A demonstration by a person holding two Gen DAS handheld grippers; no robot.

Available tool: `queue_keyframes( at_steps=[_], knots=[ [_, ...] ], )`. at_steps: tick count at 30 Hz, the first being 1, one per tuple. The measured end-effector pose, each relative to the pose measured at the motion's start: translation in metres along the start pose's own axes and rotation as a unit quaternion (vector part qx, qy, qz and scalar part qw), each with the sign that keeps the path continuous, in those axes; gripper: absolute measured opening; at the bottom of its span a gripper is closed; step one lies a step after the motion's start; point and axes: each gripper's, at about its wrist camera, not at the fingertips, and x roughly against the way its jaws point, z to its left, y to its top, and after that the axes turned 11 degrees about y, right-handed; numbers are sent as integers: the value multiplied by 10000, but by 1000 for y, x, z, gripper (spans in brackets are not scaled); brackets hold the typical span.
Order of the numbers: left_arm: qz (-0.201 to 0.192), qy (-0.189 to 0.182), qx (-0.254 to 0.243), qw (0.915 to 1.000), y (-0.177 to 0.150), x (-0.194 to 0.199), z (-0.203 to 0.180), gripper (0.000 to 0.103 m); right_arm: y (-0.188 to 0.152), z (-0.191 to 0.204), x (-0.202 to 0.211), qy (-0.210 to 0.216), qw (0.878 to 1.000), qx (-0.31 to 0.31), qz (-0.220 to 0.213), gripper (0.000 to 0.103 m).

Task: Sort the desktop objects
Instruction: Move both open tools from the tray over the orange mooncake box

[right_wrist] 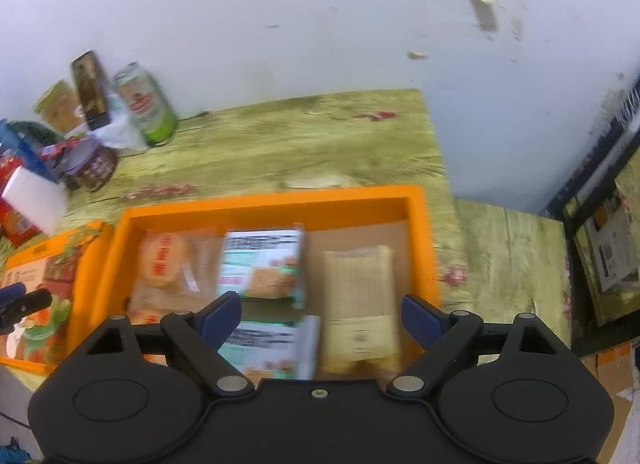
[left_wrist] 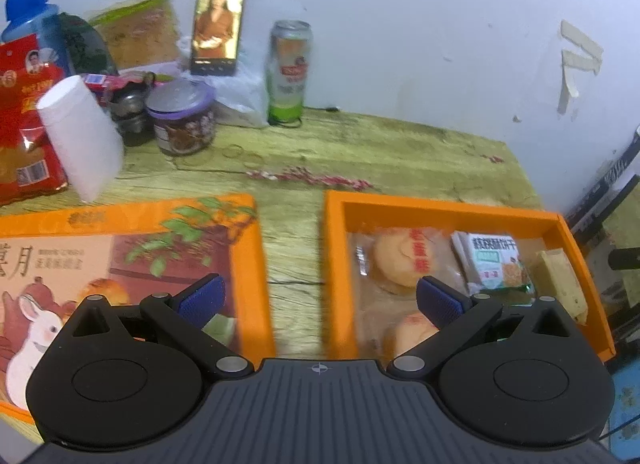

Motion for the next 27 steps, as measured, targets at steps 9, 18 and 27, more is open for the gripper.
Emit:
queue_keyframes(
  at_steps=[9,18,27],
  knots=[
    [-33,96,546,9985,-14,8,83,103,-1,98,-15,273,9987,414,114,89],
    [117,660,1342,9887,-55,9,192,103,-13,219,-63,1152,9859,1109,485,92],
    [269,1194,1633,9789,-79,-8,295,103,-31,306,-143,1535,9754,1216,1011,93]
  ],
)
